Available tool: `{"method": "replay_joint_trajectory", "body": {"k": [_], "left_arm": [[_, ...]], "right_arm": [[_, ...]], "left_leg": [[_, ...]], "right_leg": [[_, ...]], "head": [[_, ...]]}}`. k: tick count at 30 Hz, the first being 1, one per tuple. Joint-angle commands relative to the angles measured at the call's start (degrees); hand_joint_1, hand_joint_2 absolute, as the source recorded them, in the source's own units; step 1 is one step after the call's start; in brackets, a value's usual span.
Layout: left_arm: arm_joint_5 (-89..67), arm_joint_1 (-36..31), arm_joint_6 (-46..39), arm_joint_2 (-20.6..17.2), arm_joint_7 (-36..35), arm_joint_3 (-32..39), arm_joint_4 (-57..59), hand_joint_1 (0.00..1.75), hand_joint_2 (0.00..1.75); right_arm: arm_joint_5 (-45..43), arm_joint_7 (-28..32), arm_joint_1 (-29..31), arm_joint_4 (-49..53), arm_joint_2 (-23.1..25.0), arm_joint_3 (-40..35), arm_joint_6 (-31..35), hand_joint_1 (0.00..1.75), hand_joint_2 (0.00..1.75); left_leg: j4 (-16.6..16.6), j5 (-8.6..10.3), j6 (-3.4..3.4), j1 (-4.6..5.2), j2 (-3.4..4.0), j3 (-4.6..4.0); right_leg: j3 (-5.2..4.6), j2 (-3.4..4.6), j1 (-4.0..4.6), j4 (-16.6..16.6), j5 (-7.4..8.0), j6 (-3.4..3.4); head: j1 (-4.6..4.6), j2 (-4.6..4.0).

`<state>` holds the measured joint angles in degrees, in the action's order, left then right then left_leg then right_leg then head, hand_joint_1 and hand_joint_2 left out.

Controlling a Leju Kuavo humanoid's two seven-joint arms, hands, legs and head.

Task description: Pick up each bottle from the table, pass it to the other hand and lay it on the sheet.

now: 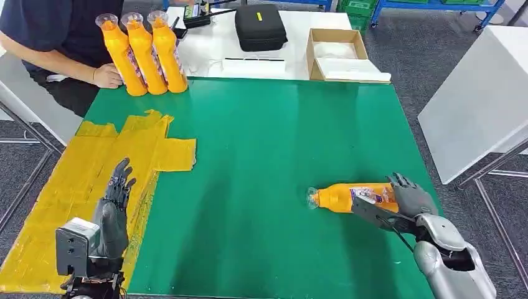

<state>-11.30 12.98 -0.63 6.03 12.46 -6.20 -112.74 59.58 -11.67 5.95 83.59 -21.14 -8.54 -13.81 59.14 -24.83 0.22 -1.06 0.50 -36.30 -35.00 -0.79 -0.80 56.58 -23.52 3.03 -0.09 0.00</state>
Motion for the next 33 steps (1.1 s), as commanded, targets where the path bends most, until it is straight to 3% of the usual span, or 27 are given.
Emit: {"method": "replay_joint_trajectory", "body": {"k": [1, 9, 10, 16, 25, 30, 31, 33], "left_arm": [[0.89, -3.46, 0.42, 0.53, -0.82, -1.97, 3.64, 0.00, 0.00], [1.64, -4.70, 0.19, 0.25, -3.08, -2.55, 3.18, 0.00, 0.00], [2.02, -4.79, 0.08, -0.10, -2.67, -2.65, 3.91, 0.00, 0.00], [2.60, -6.86, -0.19, -0.98, -2.54, -3.76, 5.64, 0.00, 0.00], [3.24, -6.80, -0.82, -1.21, -2.77, -4.10, 6.11, 0.00, 0.00], [8.59, -5.95, 8.19, -4.34, -7.95, -6.21, 10.10, 0.00, 0.00], [17.61, -5.21, 15.71, -5.39, -9.27, -6.68, 13.40, 0.00, 0.00], [26.30, -3.04, 20.64, -8.56, -8.65, -7.65, 16.24, 0.00, 0.00]], "right_arm": [[2.80, 0.23, 7.93, -14.86, 3.82, -5.70, 0.17, 0.00, 1.75], [2.58, 1.72, 8.89, -19.11, 4.88, -8.70, -2.47, 0.00, 1.75], [1.35, 3.79, 8.66, -20.12, 3.87, -9.83, -4.26, 1.75, 1.75], [-0.93, 7.83, 8.10, -23.79, 1.38, -15.24, -7.67, 1.75, 1.75], [-6.62, 6.38, 5.91, -20.44, 1.51, -16.84, -8.07, 1.75, 1.75], [-17.95, 5.10, 3.40, -16.35, 3.94, -12.58, -9.71, 1.75, 1.75], [-25.06, 8.92, 2.47, -15.63, 4.91, -10.94, -11.55, 1.75, 1.75], [-42.03, 8.84, -0.44, -9.27, 7.79, -8.91, -14.81, 1.75, 1.75]], "left_leg": [[-0.15, 0.02, 0.04, 0.02, 0.14, 0.32], [-0.05, 0.03, -0.02, -0.06, 0.06, 0.15], [-0.10, 0.04, 0.00, -0.04, 0.07, 0.26], [-0.14, 0.08, 0.00, -0.07, -0.11, 0.42], [-0.08, -0.07, -0.10, -0.12, -0.08, 0.99], [-0.16, -0.06, -0.17, -0.17, -0.10, 1.10], [-0.27, 0.01, -0.15, -0.13, -0.18, 1.12], [-0.43, 0.05, -0.15, -0.11, -0.24, 1.27]], "right_leg": [[0.26, 0.23, 0.00, -0.13, 0.06, -0.13], [0.13, 0.12, 0.06, -0.07, 0.05, -0.07], [0.21, 0.15, 0.03, -0.08, 0.04, -0.11], [0.36, -0.04, 0.06, -0.17, 0.04, -0.08], [0.36, -0.02, 0.15, -0.15, -0.02, -0.11], [0.37, -0.03, 0.21, -0.19, -0.02, -0.14], [0.40, -0.08, 0.17, -0.26, 0.00, -0.19], [0.55, -0.13, 0.15, -0.37, 0.00, -0.20]], "head": [[0.00, 0.00], [0.02, 0.00], [0.00, 0.00], [0.02, 0.00], [0.02, 0.00], [0.02, 0.00], [0.02, 0.00], [0.04, 0.00]]}}
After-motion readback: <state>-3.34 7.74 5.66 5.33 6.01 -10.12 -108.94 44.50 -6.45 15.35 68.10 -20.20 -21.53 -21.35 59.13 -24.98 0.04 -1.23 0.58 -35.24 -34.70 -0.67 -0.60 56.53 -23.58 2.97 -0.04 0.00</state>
